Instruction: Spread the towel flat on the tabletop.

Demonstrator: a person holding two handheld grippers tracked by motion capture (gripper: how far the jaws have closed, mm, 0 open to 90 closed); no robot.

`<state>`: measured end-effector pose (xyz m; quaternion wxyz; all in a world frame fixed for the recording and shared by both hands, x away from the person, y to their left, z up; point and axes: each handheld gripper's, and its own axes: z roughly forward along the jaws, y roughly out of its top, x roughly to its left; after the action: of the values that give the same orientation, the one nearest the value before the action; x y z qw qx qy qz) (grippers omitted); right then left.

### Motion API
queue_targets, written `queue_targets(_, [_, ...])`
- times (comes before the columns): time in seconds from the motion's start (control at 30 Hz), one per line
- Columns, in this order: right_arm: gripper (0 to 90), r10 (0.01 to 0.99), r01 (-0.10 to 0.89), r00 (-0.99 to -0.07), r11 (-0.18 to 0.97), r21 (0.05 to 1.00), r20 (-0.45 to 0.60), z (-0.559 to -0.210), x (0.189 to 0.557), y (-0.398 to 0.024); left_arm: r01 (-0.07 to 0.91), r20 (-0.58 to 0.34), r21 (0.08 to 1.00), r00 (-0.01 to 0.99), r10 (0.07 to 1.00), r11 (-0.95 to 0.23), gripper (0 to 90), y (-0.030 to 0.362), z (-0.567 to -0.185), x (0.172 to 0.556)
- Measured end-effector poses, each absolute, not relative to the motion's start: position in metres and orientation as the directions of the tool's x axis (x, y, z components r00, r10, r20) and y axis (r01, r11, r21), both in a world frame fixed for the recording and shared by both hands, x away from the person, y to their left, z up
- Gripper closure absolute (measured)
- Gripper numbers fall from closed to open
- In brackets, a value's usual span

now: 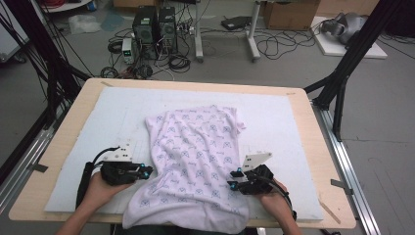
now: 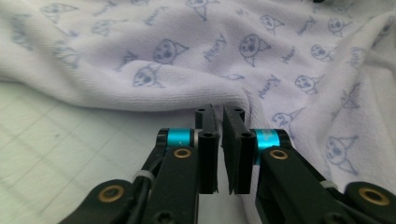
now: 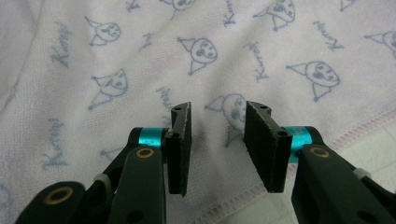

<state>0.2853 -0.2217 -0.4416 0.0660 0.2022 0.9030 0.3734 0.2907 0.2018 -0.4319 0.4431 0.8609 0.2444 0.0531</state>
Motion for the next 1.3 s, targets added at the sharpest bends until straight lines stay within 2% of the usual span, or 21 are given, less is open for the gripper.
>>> queue_targets(0.07, [61.2,0.412,0.31,-0.911,0.64,0.703,0.027,-0.442,0.285,-0.222,0.369,-0.123,0.785,0.88,0.459,-0.498,75.4,0.193,-0.434,0.294])
queue_targets(0.23, [61.0,0.412,0.312,-0.911,0.641,0.701,0.029,-0.442,0.285,-0.222,0.381,-0.127,0.777,0.875,0.468,-0.501,66.4,0.17,-0.437,0.305])
queue_targets(0.3, [60.9,0.413,0.314,-0.91,0.64,0.702,0.031,-0.442,0.285,-0.222,0.37,-0.102,0.759,0.88,0.464,-0.535,68.7,0.163,-0.442,0.306])
queue_targets(0.47, [60.4,0.41,0.308,-0.912,0.64,0.704,0.026,-0.442,0.286,-0.221,0.348,-0.073,0.757,0.886,0.457,-0.554,85.5,0.164,-0.441,0.304])
queue_targets(0.6, [60.2,0.412,0.308,-0.911,0.642,0.702,0.022,-0.442,0.285,-0.221,0.347,-0.057,0.747,0.884,0.464,-0.568,86.7,0.175,-0.435,0.299])
queue_targets(0.9, [60.0,0.415,0.31,-0.91,0.641,0.702,0.023,-0.442,0.285,-0.221,0.389,-0.037,0.773,0.817,0.576,-0.501,86.4,0.245,-0.414,0.284])
queue_targets(0.97, [60.0,0.413,0.31,-0.91,0.64,0.703,0.025,-0.442,0.285,-0.221,0.404,-0.051,0.773,0.809,0.586,-0.49,83.8,0.252,-0.414,0.283])
queue_targets(1.1, [59.7,0.412,0.306,-0.911,0.645,0.701,0.018,-0.441,0.285,-0.221,0.412,-0.07,0.775,0.809,0.584,-0.479,65.8,0.247,-0.417,0.282])
queue_targets(1.23, [57.6,0.415,0.297,-0.91,0.654,0.695,-0.002,-0.438,0.284,-0.222,0.408,-0.067,0.756,0.825,0.561,-0.511,59.8,0.23,-0.424,0.286])
queue_targets(1.3, [56.8,0.424,0.301,-0.905,0.651,0.697,-0.005,-0.438,0.286,-0.223,0.418,-0.057,0.733,0.824,0.563,-0.537,59.7,0.223,-0.431,0.29])
